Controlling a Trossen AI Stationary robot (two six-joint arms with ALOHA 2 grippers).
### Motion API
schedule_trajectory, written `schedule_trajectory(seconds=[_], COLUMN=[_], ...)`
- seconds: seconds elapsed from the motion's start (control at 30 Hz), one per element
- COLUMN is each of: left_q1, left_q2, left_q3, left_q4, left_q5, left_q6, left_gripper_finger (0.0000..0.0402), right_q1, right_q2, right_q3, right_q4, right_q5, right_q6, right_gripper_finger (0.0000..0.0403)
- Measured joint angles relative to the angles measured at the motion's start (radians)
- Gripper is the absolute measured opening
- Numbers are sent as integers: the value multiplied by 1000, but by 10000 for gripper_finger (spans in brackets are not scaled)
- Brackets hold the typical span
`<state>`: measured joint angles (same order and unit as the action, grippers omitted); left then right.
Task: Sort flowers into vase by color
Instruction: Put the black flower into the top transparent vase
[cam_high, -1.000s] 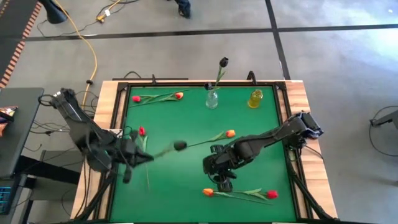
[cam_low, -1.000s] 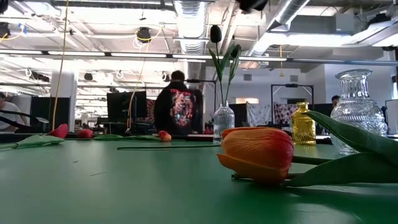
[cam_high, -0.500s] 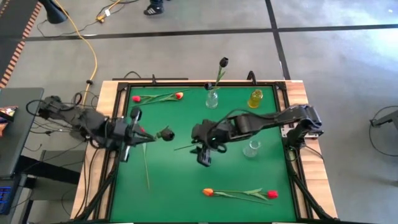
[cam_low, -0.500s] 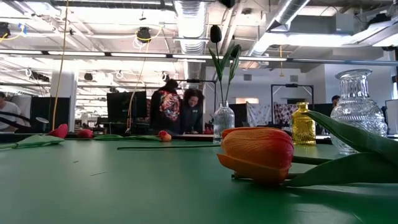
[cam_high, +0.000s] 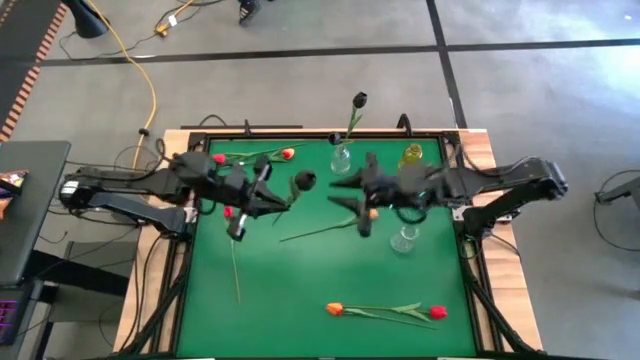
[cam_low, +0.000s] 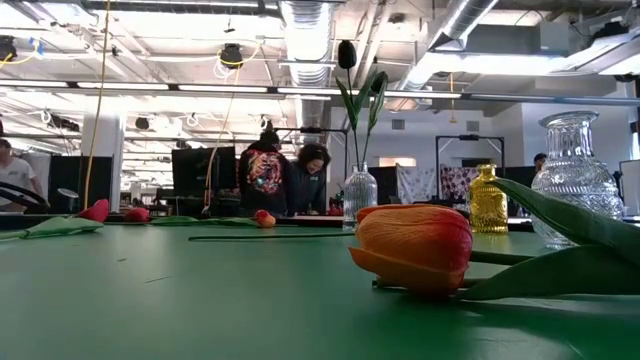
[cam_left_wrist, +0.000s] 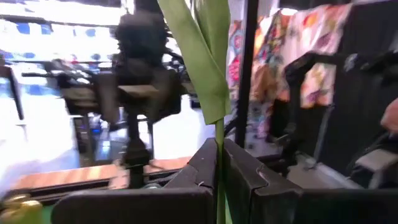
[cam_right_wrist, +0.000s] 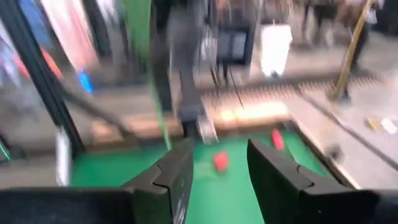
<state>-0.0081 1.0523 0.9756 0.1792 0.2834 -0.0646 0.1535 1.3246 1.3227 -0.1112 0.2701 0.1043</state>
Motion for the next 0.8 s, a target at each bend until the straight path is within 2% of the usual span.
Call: schedule_trajectory(seconds=[0.1, 0.17, 0.47, 0.63, 0.8], left_q1=[14, 17, 17, 18, 27], left_q2=[55, 83, 126, 126, 125], left_q3=[0, 0, 0, 0, 0], left_q4=[83, 130, 194, 220, 240], left_q5=[52, 53, -10, -89, -116], left_q6=[-46, -69, -90, -104, -107], left_gripper_finger=[0, 0, 0, 0, 0], right_q1=[-64, -96, -158, -162, -160], right_q2=[-41, -45, -38, 11, 79], right_q3=[-91, -108, -110, -107, -80], right_q4=[246, 314, 333, 363, 402], right_q5=[-161, -230, -341, -404, -485], right_q6=[8, 1, -42, -42, -36], right_gripper_finger=[182, 191, 256, 265, 265])
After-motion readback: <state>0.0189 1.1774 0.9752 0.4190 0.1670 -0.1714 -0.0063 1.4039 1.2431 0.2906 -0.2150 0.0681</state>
